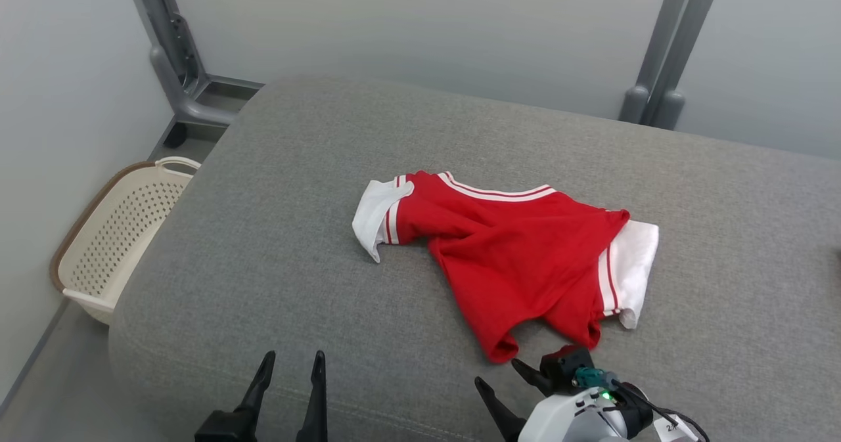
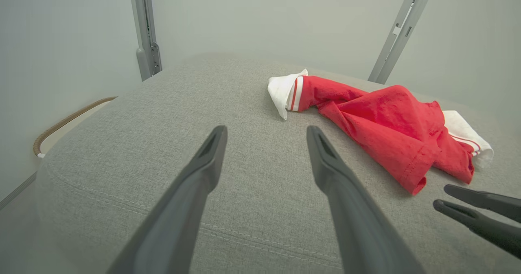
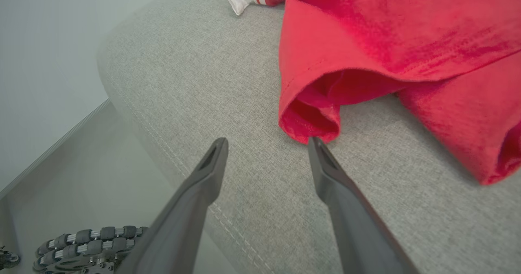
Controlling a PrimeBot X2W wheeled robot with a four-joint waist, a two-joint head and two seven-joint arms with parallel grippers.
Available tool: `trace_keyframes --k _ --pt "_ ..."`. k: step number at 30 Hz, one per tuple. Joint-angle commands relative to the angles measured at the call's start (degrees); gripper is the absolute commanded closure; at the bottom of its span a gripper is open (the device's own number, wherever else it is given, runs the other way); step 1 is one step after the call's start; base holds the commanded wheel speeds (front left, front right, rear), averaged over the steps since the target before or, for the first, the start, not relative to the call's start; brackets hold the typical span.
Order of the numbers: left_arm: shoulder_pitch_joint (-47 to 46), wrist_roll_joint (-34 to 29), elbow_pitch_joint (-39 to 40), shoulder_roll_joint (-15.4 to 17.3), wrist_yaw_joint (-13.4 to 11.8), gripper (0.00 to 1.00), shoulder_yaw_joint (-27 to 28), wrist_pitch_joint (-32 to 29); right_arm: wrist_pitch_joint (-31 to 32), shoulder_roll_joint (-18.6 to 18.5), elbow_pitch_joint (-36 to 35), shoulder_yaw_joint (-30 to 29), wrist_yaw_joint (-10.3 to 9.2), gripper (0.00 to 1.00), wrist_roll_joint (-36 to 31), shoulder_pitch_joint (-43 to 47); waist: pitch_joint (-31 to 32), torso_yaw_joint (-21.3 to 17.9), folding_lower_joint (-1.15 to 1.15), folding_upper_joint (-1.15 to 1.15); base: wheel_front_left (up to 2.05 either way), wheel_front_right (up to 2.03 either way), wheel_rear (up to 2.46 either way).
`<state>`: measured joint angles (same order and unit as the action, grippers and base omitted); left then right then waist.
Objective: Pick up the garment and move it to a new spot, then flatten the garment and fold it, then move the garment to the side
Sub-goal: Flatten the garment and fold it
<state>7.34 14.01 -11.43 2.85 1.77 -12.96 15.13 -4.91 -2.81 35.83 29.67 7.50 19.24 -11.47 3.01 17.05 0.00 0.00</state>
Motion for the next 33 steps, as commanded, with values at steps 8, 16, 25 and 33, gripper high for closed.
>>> trace_keyframes --k 8,16,25,33 --pt "-3.0 -1.4 -0.7 0.2 0.5 0.00 -2.4 -0.9 -2.9 -0.2 6.6 0.3 -0.03 0.00 0.7 -5.3 -2.9 4.9 0.00 0.00 0.00 0.00 0.00" --pt "-2.4 -0.7 -0.8 0.9 -0.5 0.00 -2.6 -1.8 -5.5 -0.2 11.2 -0.5 -0.03 1.00 1.6 -7.4 -2.3 6.0 0.00 0.00 0.00 0.00 0.00" --pt "-0.4 0.3 0.3 1.5 -1.3 0.00 -1.8 -1.8 -9.1 -0.2 8.2 -14.5 -0.03 1.00 -6.5 -6.6 0.5 0.7 0.00 0.00 0.00 0.00 0.00" --pt "0.3 1.1 0.3 1.3 -1.6 0.00 -2.0 -1.5 -4.7 -0.2 -3.0 -27.3 -0.03 1.00 -17.9 -7.2 1.4 -3.7 0.00 0.00 0.00 0.00 0.00"
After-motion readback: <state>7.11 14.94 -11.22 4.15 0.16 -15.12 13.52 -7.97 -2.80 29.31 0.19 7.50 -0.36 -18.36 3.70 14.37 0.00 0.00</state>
